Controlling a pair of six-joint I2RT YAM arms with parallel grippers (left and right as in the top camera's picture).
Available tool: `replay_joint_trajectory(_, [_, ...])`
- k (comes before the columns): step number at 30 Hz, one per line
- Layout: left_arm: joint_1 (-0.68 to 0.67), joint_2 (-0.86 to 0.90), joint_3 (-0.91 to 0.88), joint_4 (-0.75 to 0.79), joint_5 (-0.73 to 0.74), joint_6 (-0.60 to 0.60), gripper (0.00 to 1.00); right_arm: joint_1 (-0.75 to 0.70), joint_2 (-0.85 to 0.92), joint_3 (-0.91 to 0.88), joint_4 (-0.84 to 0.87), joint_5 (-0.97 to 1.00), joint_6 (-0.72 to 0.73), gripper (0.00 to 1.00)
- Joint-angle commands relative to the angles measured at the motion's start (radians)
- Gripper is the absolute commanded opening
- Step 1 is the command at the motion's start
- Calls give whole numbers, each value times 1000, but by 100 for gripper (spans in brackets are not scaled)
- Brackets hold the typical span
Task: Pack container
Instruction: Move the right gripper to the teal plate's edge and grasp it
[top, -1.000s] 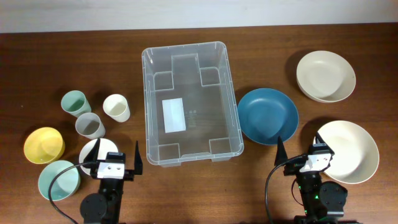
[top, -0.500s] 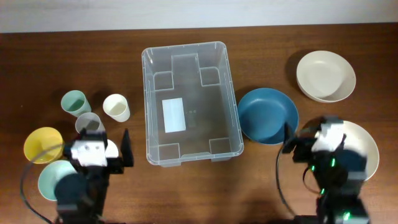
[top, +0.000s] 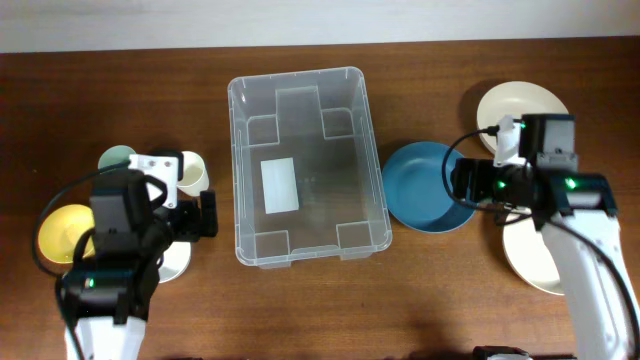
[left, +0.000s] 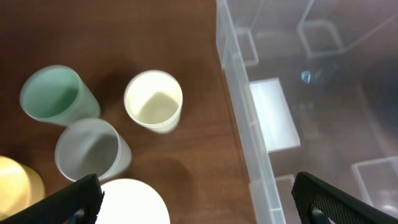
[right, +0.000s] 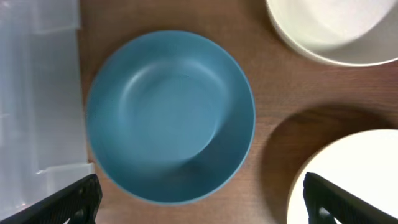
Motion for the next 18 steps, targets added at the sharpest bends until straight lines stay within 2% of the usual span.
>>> replay_joint_trajectory(1, [-2, 56, 23, -10, 22, -10, 100, -34, 93, 21, 29, 4, 52, 99])
replay_joint_trajectory(6, [-2, 113, 23, -11, 22, -10, 100, -90, 219, 21, 101, -28, 47, 99])
replay_joint_trajectory(8, [-2, 130, 23, -10, 22, -10, 100, -116, 299, 21, 138, -142, -37, 99])
replay_joint_trajectory(18, [-2, 130, 23, -10, 21, -10, 99, -122, 500, 21, 229, -214, -61, 99])
